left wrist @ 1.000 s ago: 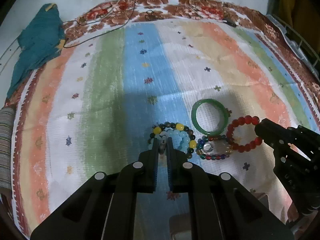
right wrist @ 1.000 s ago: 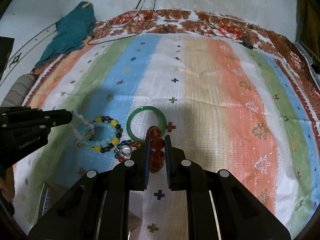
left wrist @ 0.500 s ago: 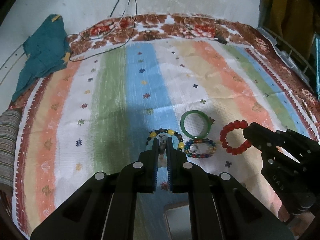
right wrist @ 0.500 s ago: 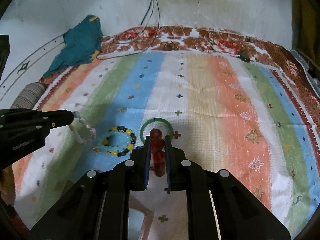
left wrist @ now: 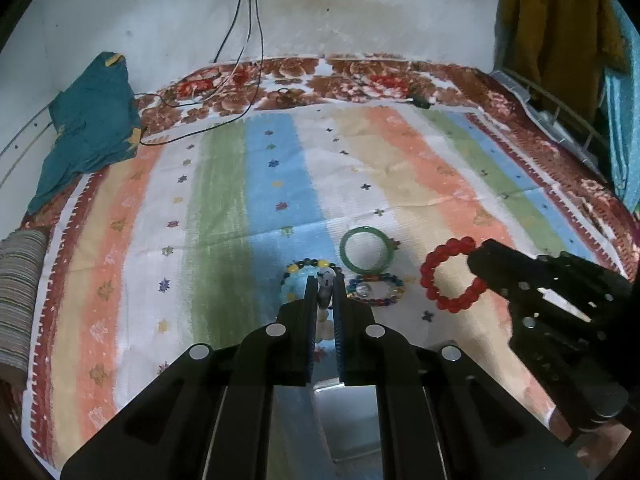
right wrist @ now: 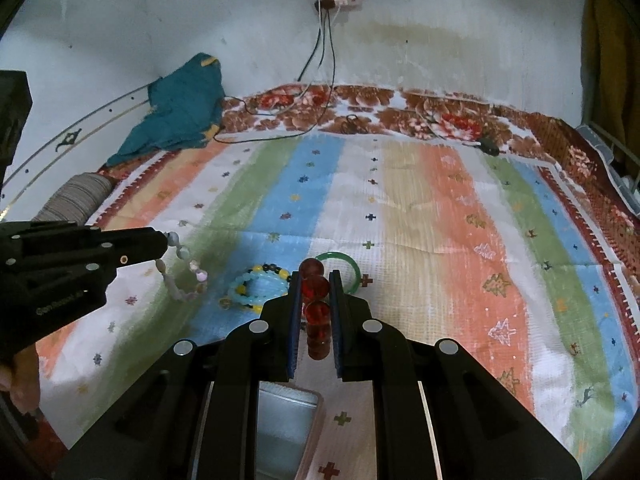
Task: Organize jewelry
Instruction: 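Release the red bracelet into the silver tin while the left drops the pink strand in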
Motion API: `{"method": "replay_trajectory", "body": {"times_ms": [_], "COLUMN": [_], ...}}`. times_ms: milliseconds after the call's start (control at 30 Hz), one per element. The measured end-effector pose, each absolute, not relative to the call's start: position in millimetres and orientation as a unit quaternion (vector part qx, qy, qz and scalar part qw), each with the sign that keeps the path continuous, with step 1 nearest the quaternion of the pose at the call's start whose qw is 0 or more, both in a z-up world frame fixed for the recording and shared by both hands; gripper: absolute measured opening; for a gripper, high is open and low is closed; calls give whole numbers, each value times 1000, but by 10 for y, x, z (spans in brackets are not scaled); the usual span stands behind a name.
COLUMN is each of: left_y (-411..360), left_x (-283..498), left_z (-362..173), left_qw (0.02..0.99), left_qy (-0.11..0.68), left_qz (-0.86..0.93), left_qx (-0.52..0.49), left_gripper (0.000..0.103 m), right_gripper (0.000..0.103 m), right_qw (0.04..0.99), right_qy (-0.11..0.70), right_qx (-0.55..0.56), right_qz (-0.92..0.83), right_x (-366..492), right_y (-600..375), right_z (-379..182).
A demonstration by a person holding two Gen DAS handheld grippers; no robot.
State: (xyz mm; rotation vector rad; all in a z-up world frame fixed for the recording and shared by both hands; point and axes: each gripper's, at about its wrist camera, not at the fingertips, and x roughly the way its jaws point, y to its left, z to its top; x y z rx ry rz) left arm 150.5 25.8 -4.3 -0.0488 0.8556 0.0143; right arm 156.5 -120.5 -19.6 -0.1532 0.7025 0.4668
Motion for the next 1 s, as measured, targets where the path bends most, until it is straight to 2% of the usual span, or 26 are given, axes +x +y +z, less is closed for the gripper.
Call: {"method": "replay_trajectory", "body": {"times_ms": [500, 1000], "left_y": [112, 61], "left_x": [1027, 765], "left_z": [134, 50], "left_qw": [922, 917], "left_qy": [385, 398], "left_qz": [-17, -19], "left_qx": [-29, -34], "left_gripper": [7, 7], "right_gripper": [14, 14], "right_qw": [908, 888], "right_qy": [324, 355], "right_qx": [-67, -60], "right_qz": [257, 285], "right_x": [1143, 866], "right_y": [-1259, -1277], "right_z": [-89, -188]}}
